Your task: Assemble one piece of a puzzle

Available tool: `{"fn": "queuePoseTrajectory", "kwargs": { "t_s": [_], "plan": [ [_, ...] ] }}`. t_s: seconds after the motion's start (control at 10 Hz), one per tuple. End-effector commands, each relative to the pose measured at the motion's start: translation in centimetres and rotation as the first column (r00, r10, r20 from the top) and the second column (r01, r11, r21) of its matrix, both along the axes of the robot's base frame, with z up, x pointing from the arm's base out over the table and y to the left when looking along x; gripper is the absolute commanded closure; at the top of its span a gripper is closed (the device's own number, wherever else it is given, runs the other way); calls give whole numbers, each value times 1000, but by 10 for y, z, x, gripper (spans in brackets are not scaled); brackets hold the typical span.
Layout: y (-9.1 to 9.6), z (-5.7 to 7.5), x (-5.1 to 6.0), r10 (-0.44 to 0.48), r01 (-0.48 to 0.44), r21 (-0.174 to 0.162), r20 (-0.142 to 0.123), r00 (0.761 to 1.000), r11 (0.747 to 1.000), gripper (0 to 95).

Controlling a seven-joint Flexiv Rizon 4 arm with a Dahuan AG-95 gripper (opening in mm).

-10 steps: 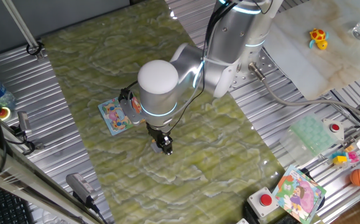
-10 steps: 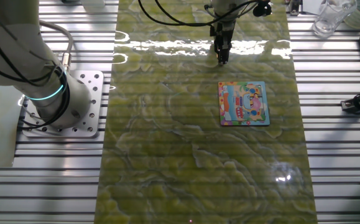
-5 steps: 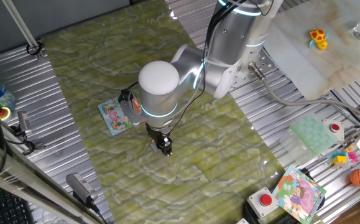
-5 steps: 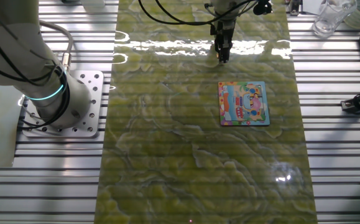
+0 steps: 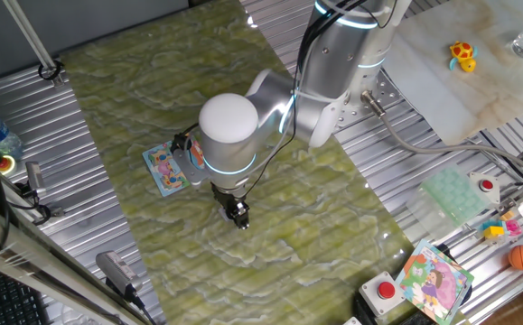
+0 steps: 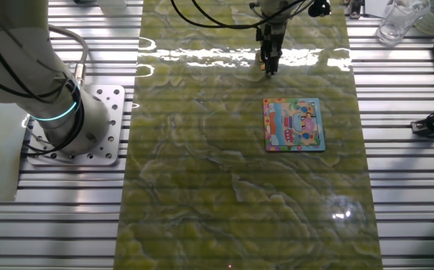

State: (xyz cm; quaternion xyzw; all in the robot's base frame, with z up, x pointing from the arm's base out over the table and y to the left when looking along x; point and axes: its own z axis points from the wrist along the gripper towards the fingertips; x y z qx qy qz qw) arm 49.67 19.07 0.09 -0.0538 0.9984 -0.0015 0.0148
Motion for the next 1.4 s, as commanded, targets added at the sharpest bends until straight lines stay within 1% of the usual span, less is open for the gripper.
{"fn": "queuePoseTrajectory", "kwargs": {
  "t_s": [0.1, 0.7, 0.8, 0.9, 1.0, 1.1, 1.3, 1.4],
  "plan": [
    [0, -3, 0, 3, -3, 0, 1, 1000, 1000, 190],
    [0, -3, 0, 1, -1, -2, 0, 1000, 1000, 190],
    [0, -3, 0, 0, 0, -3, 0, 1000, 1000, 380],
    [0, -3, 0, -1, 1, -2, 0, 1000, 1000, 380],
    [0, -2, 0, -4, 4, 9, -4, 1000, 1000, 380],
    [0, 1, 0, -5, 5, 9, -7, 1000, 1000, 380],
    [-1, -1, 0, -1, 1, -3, -3, 1000, 1000, 380],
    [-1, -1, 0, 1, -1, -8, -6, 1000, 1000, 380]
  ]
}}
